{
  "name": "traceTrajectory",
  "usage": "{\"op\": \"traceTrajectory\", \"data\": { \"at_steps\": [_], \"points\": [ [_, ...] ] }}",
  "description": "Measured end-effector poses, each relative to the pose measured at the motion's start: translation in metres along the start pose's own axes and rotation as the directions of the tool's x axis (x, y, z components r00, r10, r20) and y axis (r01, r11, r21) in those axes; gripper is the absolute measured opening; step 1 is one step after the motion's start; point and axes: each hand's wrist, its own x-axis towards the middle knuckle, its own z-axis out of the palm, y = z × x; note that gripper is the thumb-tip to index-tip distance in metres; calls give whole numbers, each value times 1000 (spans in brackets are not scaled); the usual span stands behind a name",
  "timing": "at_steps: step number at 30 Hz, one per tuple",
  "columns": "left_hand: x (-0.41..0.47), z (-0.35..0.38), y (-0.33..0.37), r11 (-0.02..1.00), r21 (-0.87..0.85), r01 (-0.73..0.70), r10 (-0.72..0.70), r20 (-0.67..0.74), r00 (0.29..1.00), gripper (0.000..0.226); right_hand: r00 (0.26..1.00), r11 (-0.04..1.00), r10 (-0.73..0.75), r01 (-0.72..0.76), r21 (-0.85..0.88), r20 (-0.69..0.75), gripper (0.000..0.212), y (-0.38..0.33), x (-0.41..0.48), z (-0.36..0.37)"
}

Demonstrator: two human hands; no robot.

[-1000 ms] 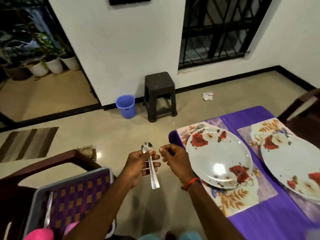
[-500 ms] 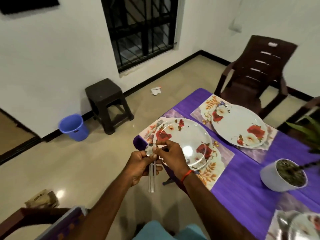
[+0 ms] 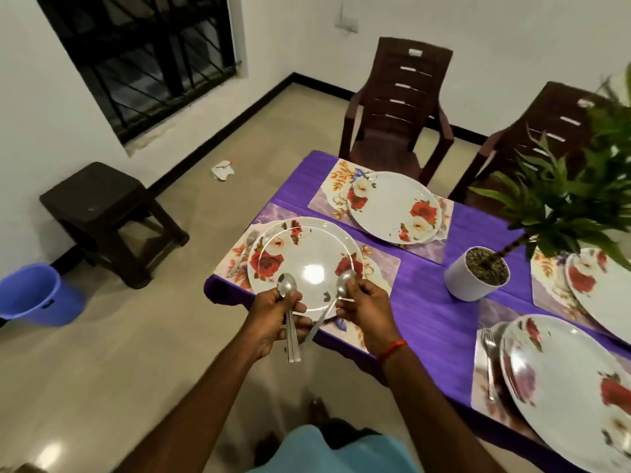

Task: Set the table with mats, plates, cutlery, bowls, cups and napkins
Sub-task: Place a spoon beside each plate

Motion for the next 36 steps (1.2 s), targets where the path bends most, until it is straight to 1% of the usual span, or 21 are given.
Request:
{"op": "traceTrajectory", "data": {
  "at_steps": [2, 4, 7, 10, 13, 17, 22, 29, 36],
  "points": [
    [8, 6, 1, 1000, 10, 22, -22, 13, 1000, 21, 999, 999, -27, 26, -38, -42, 21, -2, 8, -16],
    [15, 10, 2, 999, 4, 37, -37, 26, 999, 22, 994, 992, -57, 47, -114, -89, 21, -3, 16, -29],
    [27, 16, 3, 998, 28, 50, -51, 43, 998, 23, 987, 977, -61, 29, -212, -148, 24, 5, 38, -49],
    [36, 19, 6, 998, 43, 56, -58, 55, 997, 24, 985, 956, 14, -63, -287, -170, 31, 24, 64, -62],
    [46, 18, 11, 995, 77, 62, -66, 49, 997, 25, 975, 945, 99, -155, -288, -200, 35, 43, 86, -63],
    [63, 16, 21, 993, 96, 61, -62, 8, 998, 25, 969, 918, 123, -193, -346, -215, 34, 61, 111, -59],
    [74, 16, 25, 992, 98, 84, -81, -34, 996, 25, 971, 934, 161, -207, -292, -176, 27, 80, 134, -55],
    [76, 23, 21, 989, 111, 97, -91, -53, 994, 24, 953, 961, 200, -235, -144, -226, 11, 87, 132, -53],
    [80, 37, 28, 989, 126, 78, -73, -38, 997, 24, 962, 964, 204, -230, -134, -184, 14, 85, 129, -41]
  ]
}}
